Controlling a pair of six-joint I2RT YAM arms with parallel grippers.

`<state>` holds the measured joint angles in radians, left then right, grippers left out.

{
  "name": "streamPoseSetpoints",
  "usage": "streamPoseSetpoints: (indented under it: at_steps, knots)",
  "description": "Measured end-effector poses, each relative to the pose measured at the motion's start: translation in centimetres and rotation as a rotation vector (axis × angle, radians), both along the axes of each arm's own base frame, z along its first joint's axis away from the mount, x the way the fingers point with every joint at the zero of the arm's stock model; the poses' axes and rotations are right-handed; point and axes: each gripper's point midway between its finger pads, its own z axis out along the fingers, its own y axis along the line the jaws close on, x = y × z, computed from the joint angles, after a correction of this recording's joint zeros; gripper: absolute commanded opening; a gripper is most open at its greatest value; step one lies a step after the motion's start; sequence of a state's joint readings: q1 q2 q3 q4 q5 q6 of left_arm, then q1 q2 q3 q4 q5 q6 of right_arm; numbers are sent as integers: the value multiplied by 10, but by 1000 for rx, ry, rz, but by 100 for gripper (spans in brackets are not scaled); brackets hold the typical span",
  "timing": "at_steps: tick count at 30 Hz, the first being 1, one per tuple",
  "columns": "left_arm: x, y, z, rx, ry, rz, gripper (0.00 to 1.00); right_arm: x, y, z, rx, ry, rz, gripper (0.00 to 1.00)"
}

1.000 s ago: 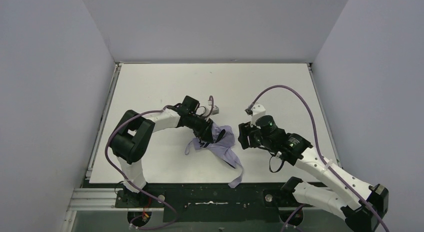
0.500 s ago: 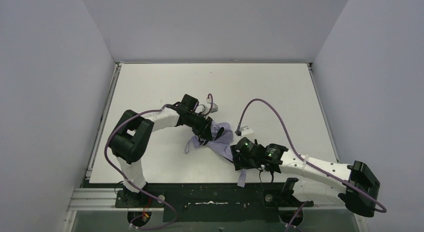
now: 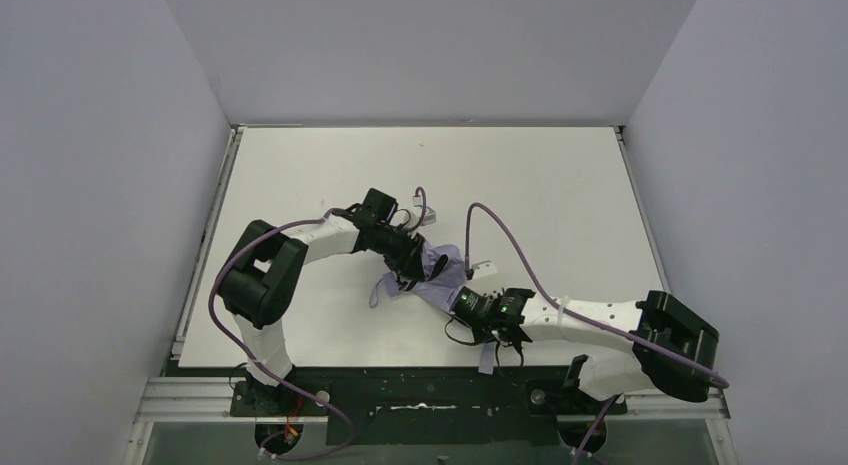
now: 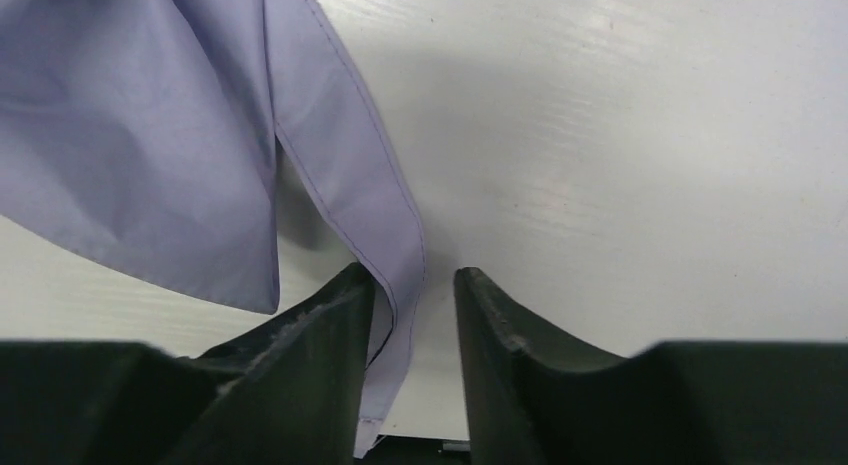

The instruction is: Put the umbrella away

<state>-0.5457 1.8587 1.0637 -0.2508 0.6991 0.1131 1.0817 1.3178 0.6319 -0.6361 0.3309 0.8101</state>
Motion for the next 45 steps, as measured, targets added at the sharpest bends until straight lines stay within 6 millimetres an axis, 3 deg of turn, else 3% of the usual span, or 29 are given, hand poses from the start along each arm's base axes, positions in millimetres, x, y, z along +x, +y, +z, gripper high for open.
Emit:
streamPoseSetpoints:
  at_steps: [3,5,6,15,31,41,45]
  knots:
    - [2,1,0,7,-4,8,0,1,1,-2,-12,-8,-9,17]
    - [5,1,1,14,-6,20,0,-1,1,-2,-19,-10,-6,1]
    - [7,2,1,21,-8,30,0,-3,0,-2,-25,-9,-4,0]
    - [15,7,1,45,11,92,0,-21,12,2,22,-3,5,0]
    - [6,14,0,102,106,152,0,-54,33,2,73,32,46,0]
    - [5,13,0,123,87,153,0,-48,40,30,33,-12,120,0]
    - [4,11,0,141,62,154,0,-44,31,35,-40,-32,129,5]
